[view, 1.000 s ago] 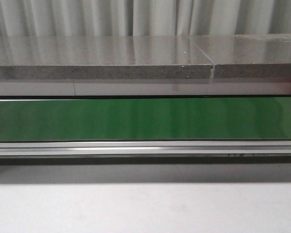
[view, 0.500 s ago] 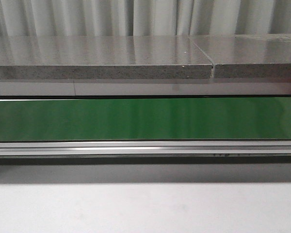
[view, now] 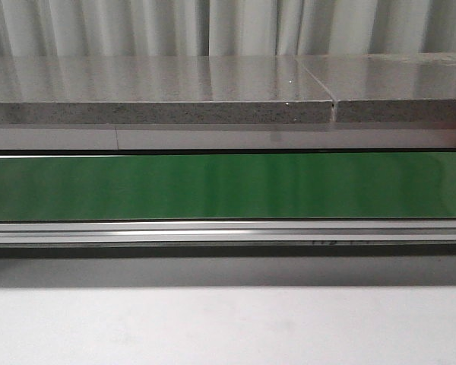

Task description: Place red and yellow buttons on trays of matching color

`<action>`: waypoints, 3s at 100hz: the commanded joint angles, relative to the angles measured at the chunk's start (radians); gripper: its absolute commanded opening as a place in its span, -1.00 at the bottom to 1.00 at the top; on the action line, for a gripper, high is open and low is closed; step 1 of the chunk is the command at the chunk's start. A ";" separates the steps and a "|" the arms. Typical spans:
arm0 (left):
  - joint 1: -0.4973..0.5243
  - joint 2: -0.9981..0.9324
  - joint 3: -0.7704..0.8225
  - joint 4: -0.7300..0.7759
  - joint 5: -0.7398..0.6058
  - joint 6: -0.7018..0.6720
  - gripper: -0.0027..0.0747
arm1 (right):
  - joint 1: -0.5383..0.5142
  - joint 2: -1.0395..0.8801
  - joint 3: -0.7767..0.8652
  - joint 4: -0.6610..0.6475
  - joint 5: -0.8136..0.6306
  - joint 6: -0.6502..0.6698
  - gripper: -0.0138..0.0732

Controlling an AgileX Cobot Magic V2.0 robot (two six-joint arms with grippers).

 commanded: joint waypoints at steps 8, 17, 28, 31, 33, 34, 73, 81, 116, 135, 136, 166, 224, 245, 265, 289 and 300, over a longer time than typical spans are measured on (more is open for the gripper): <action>-0.007 0.000 -0.029 -0.014 -0.066 0.003 -0.99 | -0.005 -0.002 -0.022 -0.008 -0.087 -0.001 -0.38; -0.007 0.000 -0.029 -0.014 -0.066 0.003 -0.99 | -0.005 0.015 -0.022 -0.008 -0.099 -0.001 -0.38; -0.007 0.000 -0.029 -0.014 -0.066 0.003 -0.99 | -0.005 0.039 -0.022 -0.009 -0.100 -0.001 -0.37; -0.007 0.000 -0.029 -0.014 -0.066 0.003 -0.99 | -0.005 0.045 -0.022 -0.009 -0.100 -0.001 -0.37; -0.007 0.000 -0.029 -0.014 -0.066 0.003 -0.99 | -0.005 0.050 -0.022 -0.009 -0.100 -0.001 -0.37; -0.007 0.000 -0.029 -0.014 -0.066 0.003 -0.99 | -0.005 0.051 -0.022 -0.009 -0.100 -0.001 -0.37; -0.007 0.000 -0.029 -0.014 -0.066 0.003 -0.99 | -0.005 0.057 -0.022 -0.008 -0.136 -0.001 0.39; -0.007 0.000 -0.029 -0.014 -0.066 0.003 -0.99 | -0.005 0.057 -0.022 -0.007 -0.140 -0.001 0.47; -0.007 0.000 -0.029 -0.014 -0.066 0.003 -0.99 | -0.005 0.047 -0.023 -0.006 -0.149 -0.001 0.47; -0.007 0.000 -0.029 -0.014 -0.066 0.003 -0.99 | -0.005 -0.006 -0.023 -0.022 -0.146 -0.001 0.47; -0.007 0.000 -0.029 -0.014 -0.066 0.003 -0.99 | -0.005 -0.011 -0.023 -0.023 -0.146 -0.001 0.47; -0.007 0.000 -0.029 -0.014 -0.066 0.003 -0.99 | 0.036 -0.167 -0.023 -0.036 -0.114 -0.023 0.46; -0.007 0.000 -0.029 -0.014 -0.066 0.003 -0.99 | 0.463 -0.368 -0.023 -0.053 -0.013 -0.065 -0.83; -0.007 0.000 -0.029 -0.014 -0.066 0.003 -0.99 | 0.583 -0.443 -0.023 -0.125 0.012 -0.071 -0.83; -0.007 0.000 -0.029 -0.014 -0.066 0.003 -0.99 | 0.643 -0.492 -0.018 -0.148 0.014 -0.179 -0.83; -0.007 0.000 -0.029 -0.014 -0.066 0.003 -0.99 | 0.683 -0.557 0.078 -0.146 -0.019 -0.196 -0.83; -0.007 0.000 -0.029 -0.014 -0.066 0.003 -0.99 | 0.692 -0.607 0.128 -0.148 -0.031 -0.196 -0.83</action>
